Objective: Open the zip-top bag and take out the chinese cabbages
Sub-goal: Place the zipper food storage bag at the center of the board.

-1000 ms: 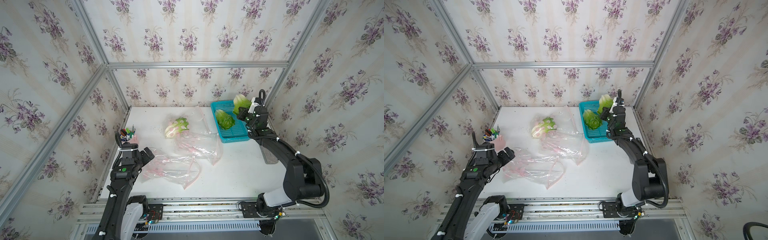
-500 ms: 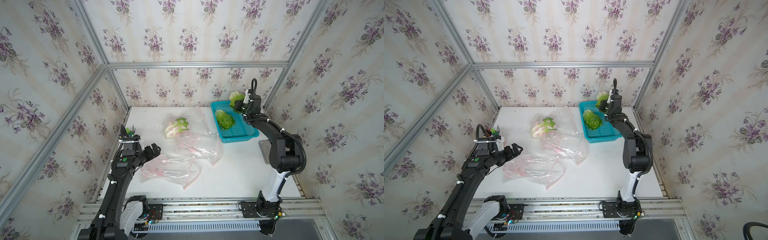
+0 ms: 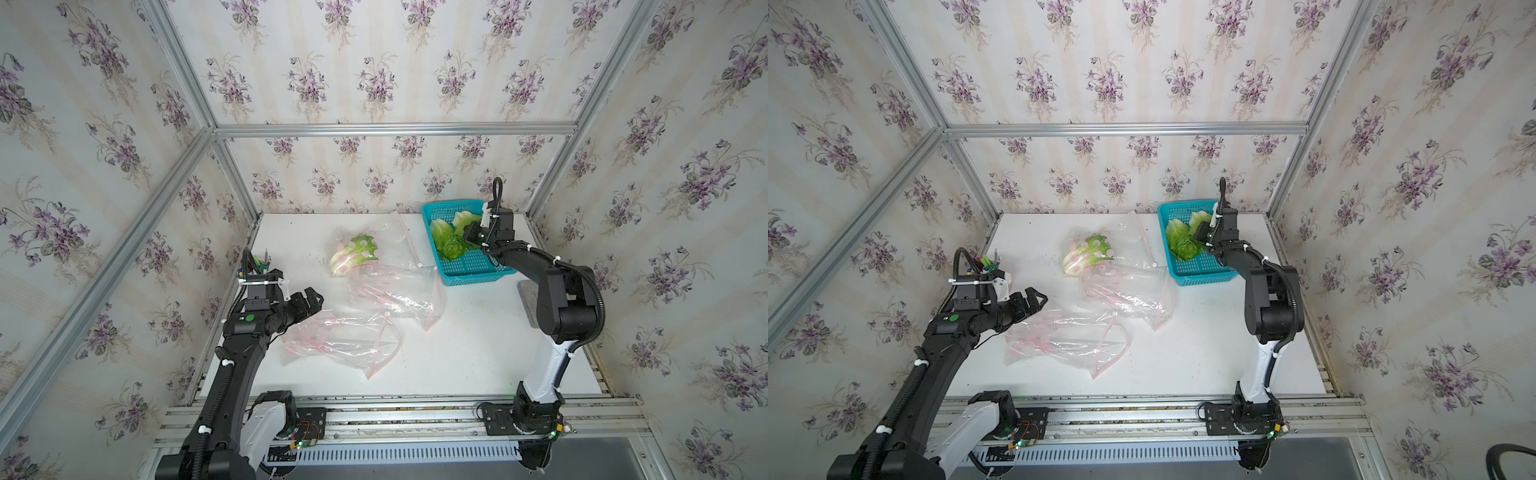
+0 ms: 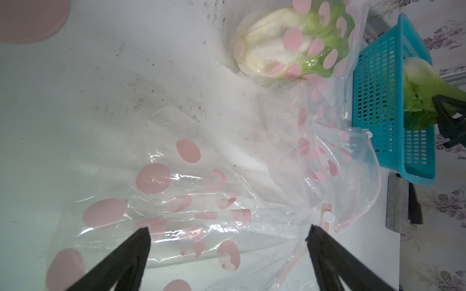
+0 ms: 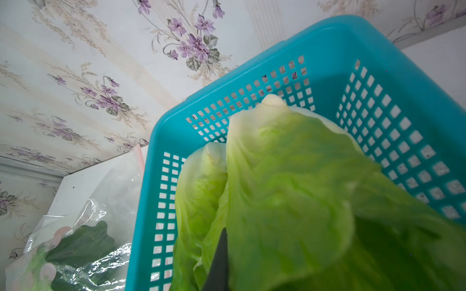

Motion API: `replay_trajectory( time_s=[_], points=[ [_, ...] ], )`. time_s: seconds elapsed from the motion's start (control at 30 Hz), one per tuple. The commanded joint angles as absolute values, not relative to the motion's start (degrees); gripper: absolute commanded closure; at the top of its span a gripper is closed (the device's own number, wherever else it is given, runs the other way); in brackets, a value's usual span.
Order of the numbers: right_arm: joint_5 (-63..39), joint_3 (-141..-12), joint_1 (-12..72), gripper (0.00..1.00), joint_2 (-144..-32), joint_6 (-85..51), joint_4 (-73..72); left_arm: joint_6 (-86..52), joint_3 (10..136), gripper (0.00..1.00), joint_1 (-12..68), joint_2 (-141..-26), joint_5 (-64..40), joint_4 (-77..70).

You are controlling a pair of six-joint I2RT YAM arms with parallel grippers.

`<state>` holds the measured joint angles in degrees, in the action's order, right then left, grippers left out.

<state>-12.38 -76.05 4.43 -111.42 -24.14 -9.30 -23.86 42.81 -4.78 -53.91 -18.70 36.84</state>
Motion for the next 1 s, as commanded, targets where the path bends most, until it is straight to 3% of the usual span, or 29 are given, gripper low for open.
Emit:
replay_trajectory(
  time_s=[0.0,0.53,0.77,0.9,0.93,0.97],
  points=[
    [-14.97,-76.29,3.50,1.00,-112.92,-27.96,-12.69,-22.51,43.07,0.01,-4.78,-54.04,-19.32,37.53],
    [-19.09,-83.29,2.72,1.00,-122.06,-26.05,-9.43,-21.89,43.03,0.01,-4.79,-55.17,-20.98,37.51],
    [-18.15,-87.59,2.55,0.99,-125.24,-25.36,-1.70,-21.93,43.17,0.01,-4.79,-55.81,-21.74,37.62],
    [-15.57,-88.64,2.46,0.89,-125.51,-24.41,1.85,-21.80,43.24,0.01,-4.76,-55.46,-22.32,37.60],
    [-15.39,-89.10,2.42,0.83,-125.59,-24.07,2.94,-21.81,43.24,0.01,-4.82,-55.37,-22.36,37.57],
    [-15.46,-89.81,2.38,0.68,-125.68,-23.63,4.13,-21.80,43.27,0.01,-4.82,-55.29,-22.46,37.59]
  ],
)
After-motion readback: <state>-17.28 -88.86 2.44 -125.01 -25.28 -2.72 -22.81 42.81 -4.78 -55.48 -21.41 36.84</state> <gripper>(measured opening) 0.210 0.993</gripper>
